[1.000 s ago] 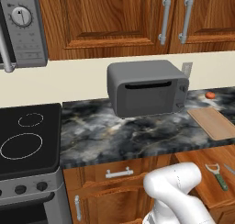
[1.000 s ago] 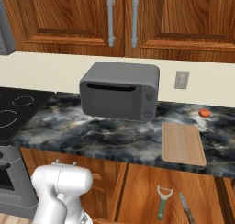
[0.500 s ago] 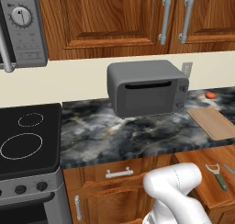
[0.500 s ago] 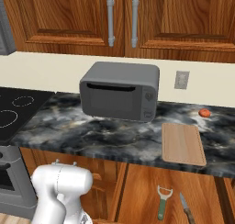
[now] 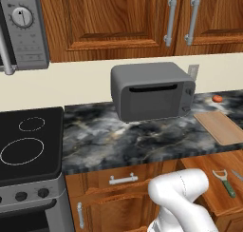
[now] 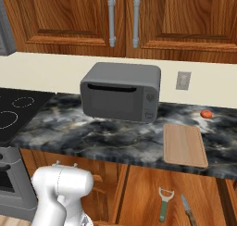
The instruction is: Open the drawer on the right and place the cutting tools on the cutting board.
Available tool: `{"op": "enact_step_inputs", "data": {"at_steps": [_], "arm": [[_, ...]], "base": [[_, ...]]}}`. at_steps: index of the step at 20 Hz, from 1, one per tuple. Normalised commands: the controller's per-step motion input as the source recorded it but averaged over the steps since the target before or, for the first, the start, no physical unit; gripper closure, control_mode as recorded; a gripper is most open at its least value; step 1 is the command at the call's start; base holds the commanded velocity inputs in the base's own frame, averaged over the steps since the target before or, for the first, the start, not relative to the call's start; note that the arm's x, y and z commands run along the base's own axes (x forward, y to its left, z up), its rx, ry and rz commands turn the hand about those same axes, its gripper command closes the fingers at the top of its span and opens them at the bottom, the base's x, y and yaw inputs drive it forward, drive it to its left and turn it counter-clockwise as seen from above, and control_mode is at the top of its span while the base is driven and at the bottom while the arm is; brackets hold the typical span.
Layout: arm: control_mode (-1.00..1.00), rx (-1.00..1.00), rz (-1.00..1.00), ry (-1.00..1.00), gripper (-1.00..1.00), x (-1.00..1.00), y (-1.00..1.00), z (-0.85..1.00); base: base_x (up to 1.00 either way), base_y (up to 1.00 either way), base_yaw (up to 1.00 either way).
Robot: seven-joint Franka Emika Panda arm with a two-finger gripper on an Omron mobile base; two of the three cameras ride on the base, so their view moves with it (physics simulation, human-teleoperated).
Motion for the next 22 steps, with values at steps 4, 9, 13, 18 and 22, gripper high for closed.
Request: {"op": "enact_step_inputs", "data": {"at_steps": [4,9,13,18,22], "arm": [[-1.00,0.00,0.00,0.00,-1.00,0.00,0.00,0.76],[-1.00,0.00,0.00,0.09,-1.00,0.12,0.00,0.69],[-1.00,0.00,0.00,0.12,-1.00,0.20,0.00,0.50],[-1.00,0.00,0.00,0.19,-1.00,0.45,0.00,0.28],[-1.00,-0.01,0.00,0.39,-1.00,0.88,0.09,0.12]], "base": [[0.00,0.00,0.00],[0.00,0.00,0.00],[0.00,0.00,0.00],[0.00,0.00,0.00],[0.00,0.00,0.00]]}}
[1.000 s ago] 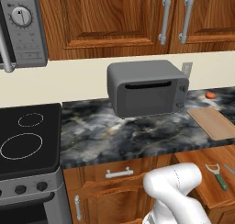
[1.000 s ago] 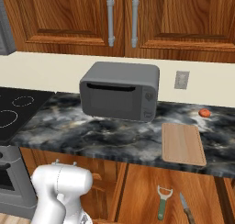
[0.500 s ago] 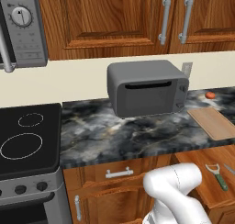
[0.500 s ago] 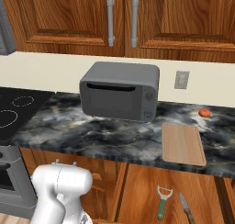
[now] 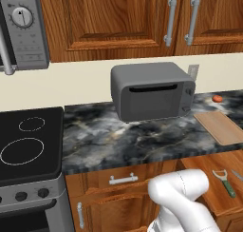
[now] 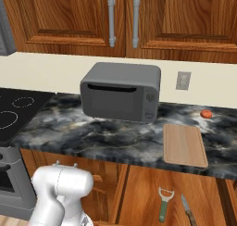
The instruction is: Open the drawer on the right and place the cutting tools on the cutting board.
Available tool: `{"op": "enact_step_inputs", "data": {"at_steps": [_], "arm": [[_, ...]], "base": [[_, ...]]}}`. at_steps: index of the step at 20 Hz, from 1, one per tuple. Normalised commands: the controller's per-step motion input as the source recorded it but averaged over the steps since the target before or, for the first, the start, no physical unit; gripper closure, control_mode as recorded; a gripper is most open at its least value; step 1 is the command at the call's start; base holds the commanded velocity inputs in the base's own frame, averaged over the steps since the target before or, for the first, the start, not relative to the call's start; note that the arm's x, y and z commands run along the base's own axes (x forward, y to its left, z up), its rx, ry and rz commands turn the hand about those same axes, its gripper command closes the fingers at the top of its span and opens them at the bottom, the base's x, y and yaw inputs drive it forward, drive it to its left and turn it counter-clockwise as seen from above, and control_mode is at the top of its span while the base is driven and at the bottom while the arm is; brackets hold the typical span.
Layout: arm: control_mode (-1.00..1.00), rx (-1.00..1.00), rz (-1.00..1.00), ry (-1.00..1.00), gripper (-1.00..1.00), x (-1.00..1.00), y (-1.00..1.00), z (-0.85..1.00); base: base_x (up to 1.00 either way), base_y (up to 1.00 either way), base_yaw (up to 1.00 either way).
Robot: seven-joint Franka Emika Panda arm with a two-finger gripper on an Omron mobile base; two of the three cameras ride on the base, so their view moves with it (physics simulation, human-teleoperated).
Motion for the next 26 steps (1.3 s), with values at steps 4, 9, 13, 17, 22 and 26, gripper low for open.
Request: {"op": "enact_step_inputs", "data": {"at_steps": [4,9,13,17,22,26], "arm": [[-1.00,-0.06,0.00,0.46,-1.00,1.00,0.23,0.00],[-1.00,-0.06,-0.05,0.47,-1.00,1.00,0.42,0.00],[-1.00,-0.04,-0.16,0.51,-1.00,1.00,0.58,0.00],[-1.00,-0.01,-0.13,0.56,-1.00,1.00,0.32,0.00],[-1.00,-0.01,-0.08,0.50,-1.00,0.74,0.15,-0.03],[-1.00,0.00,0.00,0.04,-1.00,0.02,0.00,-0.01]], "base": [[0.00,0.00,0.00],[0.00,0.00,0.00],[0.00,0.00,0.00],[0.00,0.00,0.00],[0.00,0.00,0.00],[0.00,0.00,0.00]]}}
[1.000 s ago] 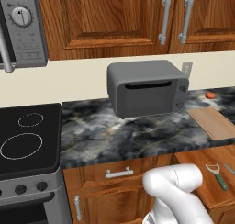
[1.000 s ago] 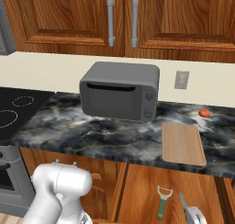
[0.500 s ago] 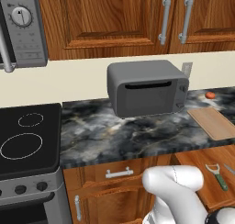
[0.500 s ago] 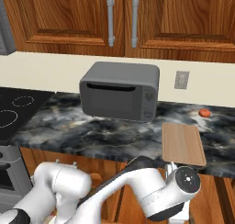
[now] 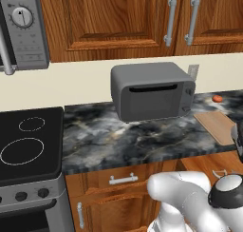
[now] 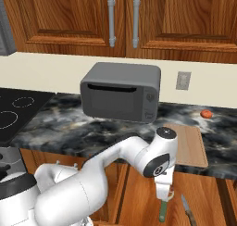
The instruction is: Open the drawer on the right and place the cutting tools on the cutting board.
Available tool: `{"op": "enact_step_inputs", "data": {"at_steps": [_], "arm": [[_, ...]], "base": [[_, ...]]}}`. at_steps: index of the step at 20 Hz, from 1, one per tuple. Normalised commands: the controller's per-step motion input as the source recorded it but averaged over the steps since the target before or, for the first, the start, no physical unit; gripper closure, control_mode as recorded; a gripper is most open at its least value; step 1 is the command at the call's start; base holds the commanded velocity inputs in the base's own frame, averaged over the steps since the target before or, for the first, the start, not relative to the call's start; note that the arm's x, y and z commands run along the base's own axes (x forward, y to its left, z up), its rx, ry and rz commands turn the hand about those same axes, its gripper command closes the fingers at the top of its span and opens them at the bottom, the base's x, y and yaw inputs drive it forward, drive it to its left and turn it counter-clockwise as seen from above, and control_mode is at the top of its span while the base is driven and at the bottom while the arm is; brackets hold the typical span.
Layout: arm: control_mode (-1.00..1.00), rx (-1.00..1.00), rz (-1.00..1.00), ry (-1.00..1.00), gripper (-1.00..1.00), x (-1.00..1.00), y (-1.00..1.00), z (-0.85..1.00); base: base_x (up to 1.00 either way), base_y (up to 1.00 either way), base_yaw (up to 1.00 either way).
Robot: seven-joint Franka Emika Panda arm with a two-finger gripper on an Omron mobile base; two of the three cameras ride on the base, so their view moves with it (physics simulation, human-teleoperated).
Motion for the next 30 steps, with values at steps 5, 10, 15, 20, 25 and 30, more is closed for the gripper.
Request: {"op": "enact_step_inputs", "data": {"at_steps": [5,10,15,20,25,30], "arm": [[-1.00,0.00,0.09,0.09,-1.00,0.33,-0.06,-0.21],[-1.00,0.02,0.35,0.00,-1.00,0.25,-0.15,-0.40],[-1.00,0.09,0.39,0.00,-1.00,0.15,-0.32,-0.56],[-1.00,0.11,0.38,-0.01,-1.00,0.06,-0.42,-0.54],[-1.00,-0.02,0.04,0.07,-1.00,0.02,-0.01,-0.12],[-1.00,-0.06,0.04,0.09,-1.00,0.09,0.00,-0.30]], "base": [[0.00,0.00,0.00],[0.00,0.00,0.00],[0.00,0.00,0.00],[0.00,0.00,0.00],[0.00,0.00,0.00],[0.00,0.00,0.00]]}}
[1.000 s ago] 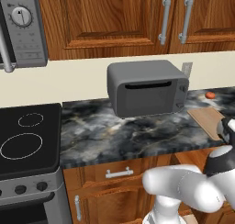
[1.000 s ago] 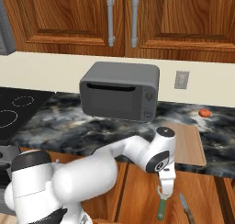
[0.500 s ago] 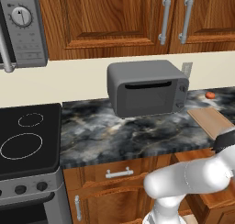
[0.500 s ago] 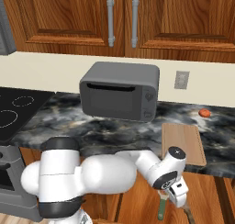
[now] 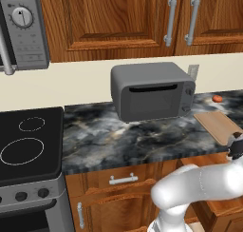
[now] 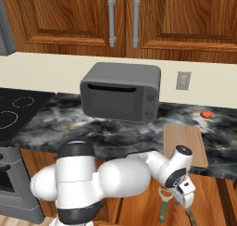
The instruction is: Open the drawer on the right and place the cutting tools on the cutting board.
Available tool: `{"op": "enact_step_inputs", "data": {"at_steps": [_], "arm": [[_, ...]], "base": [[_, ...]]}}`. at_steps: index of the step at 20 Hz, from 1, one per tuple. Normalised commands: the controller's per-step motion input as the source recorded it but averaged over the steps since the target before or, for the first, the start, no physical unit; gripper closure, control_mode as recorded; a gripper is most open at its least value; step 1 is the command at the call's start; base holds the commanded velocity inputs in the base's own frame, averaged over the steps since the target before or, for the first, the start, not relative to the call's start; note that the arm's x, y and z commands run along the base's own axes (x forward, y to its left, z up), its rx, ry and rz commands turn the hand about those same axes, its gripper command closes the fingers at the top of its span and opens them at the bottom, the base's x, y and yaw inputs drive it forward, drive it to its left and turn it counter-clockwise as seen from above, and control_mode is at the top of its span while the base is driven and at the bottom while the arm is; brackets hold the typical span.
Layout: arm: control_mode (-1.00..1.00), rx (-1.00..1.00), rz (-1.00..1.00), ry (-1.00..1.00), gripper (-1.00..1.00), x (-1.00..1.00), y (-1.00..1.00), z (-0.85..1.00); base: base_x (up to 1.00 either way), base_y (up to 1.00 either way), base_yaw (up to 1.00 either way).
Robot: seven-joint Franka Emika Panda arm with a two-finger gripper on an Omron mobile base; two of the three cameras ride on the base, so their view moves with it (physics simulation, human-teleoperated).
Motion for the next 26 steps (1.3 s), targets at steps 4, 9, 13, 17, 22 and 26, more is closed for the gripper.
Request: {"op": "enact_step_inputs", "data": {"at_steps": [4,9,13,17,22,26], "arm": [[-1.00,-0.03,0.06,0.06,-1.00,0.06,0.00,-0.40],[-1.00,0.00,0.09,0.00,-1.00,0.00,0.00,-0.45],[-1.00,0.00,0.05,0.00,-1.00,0.00,0.00,-0.10],[-1.00,0.00,0.07,0.00,-1.00,-0.10,0.00,-0.12],[-1.00,0.00,0.13,0.00,-1.00,-0.10,0.04,-0.24],[-1.00,0.00,0.11,0.00,-1.00,-0.02,0.15,-0.18]], "base": [[0.00,0.00,0.00],[0.00,0.00,0.00],[0.00,0.00,0.00],[0.00,0.00,0.00],[0.00,0.00,0.00],[0.00,0.00,0.00]]}}
